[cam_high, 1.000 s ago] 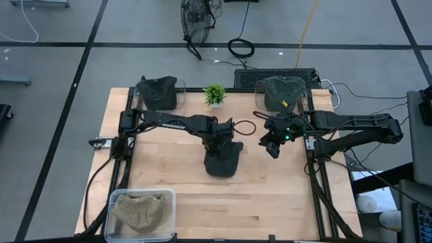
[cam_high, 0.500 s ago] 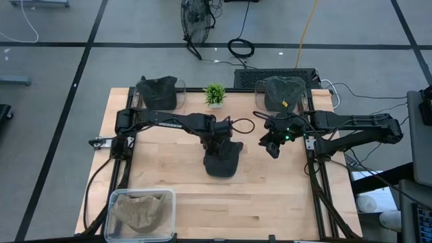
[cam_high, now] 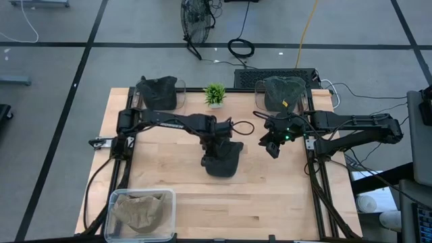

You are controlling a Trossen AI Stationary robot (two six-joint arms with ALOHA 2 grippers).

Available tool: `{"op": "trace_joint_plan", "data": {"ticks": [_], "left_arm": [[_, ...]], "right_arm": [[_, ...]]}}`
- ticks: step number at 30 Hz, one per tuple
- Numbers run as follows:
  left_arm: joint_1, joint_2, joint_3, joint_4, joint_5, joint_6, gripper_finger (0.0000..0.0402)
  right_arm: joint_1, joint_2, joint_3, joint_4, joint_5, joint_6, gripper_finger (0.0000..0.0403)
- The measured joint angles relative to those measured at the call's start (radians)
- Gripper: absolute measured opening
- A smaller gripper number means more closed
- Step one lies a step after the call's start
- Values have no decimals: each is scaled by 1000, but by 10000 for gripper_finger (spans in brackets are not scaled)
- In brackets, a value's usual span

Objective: Pick & Place hat
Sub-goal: Put the black cap into the left transparent bin

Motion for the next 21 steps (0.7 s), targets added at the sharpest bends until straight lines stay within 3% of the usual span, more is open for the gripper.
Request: {"op": "trace_joint_plan", "data": {"ticks": [14,21], "left_arm": [[0,8,0,32,-59,-5,140],[-7,-13,0,8,-60,-25,148]], "right_arm": [[0,0,0,0,21,49,89],[0,0,0,0,21,49,89]]}}
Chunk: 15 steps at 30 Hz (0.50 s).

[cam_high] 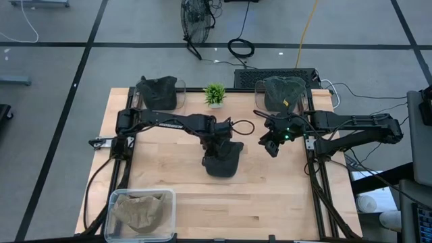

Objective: Pick & Place hat
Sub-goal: Put the black cap into the left transparent bin

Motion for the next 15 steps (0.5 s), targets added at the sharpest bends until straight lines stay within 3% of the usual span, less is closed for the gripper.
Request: {"op": "trace_joint_plan", "data": {"ticks": [15], "left_arm": [[-26,6,0,44,-52,55,259]], "right_arm": [[0,0,0,0,2,19,89]]}}
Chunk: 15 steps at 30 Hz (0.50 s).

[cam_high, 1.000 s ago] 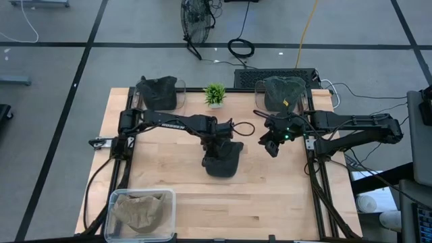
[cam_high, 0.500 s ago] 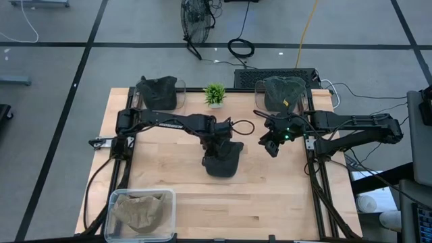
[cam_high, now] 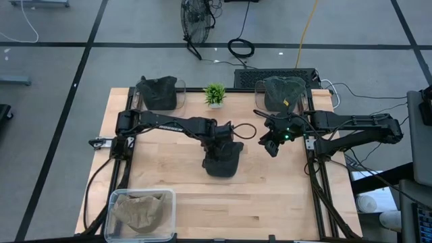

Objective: Pick & Place hat
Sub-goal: Put the black cap into the left transparent bin

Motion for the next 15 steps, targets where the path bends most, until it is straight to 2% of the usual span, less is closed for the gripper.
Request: {"op": "trace_joint_plan", "data": {"ticks": [6,10,15], "left_arm": [[8,16,0,13,3,0,260],[7,13,-42,78,9,-8,238],[7,15,-94,85,23,-35,196]], "right_arm": [[0,0,0,1,4,0,89],[0,0,0,1,4,4,89],[0,0,0,1,3,5,89]]}}
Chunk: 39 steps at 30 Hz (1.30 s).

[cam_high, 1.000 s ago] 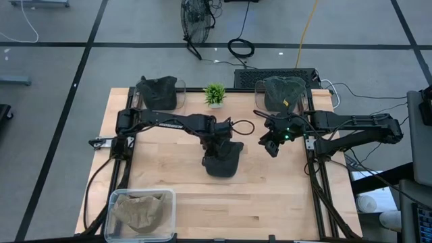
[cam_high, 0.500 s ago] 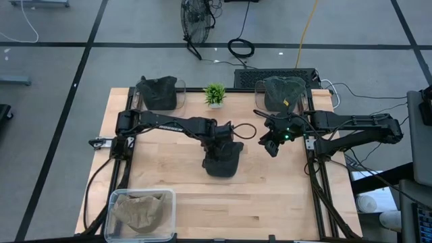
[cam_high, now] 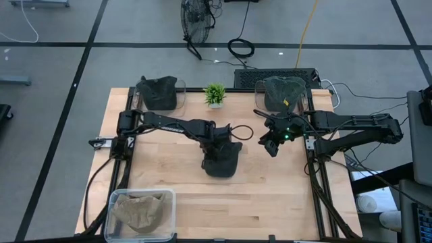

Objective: Pick & Place hat
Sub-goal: Put the black cap into the left transparent bin

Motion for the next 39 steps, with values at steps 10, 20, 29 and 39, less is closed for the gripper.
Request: {"op": "trace_joint_plan", "data": {"ticks": [10,20,29,39], "left_arm": [[-1,-2,-25,17,6,-25,97],[-1,-20,-26,-3,-1,-61,8],[-9,-141,-27,-75,-126,-31,9],[-9,-304,-27,-135,-262,-27,11]], "right_arm": [[0,0,0,-1,0,-12,89],[0,0,0,-2,-2,-21,89],[0,0,0,-4,-2,-50,89],[0,0,0,-6,23,-73,89]]}}
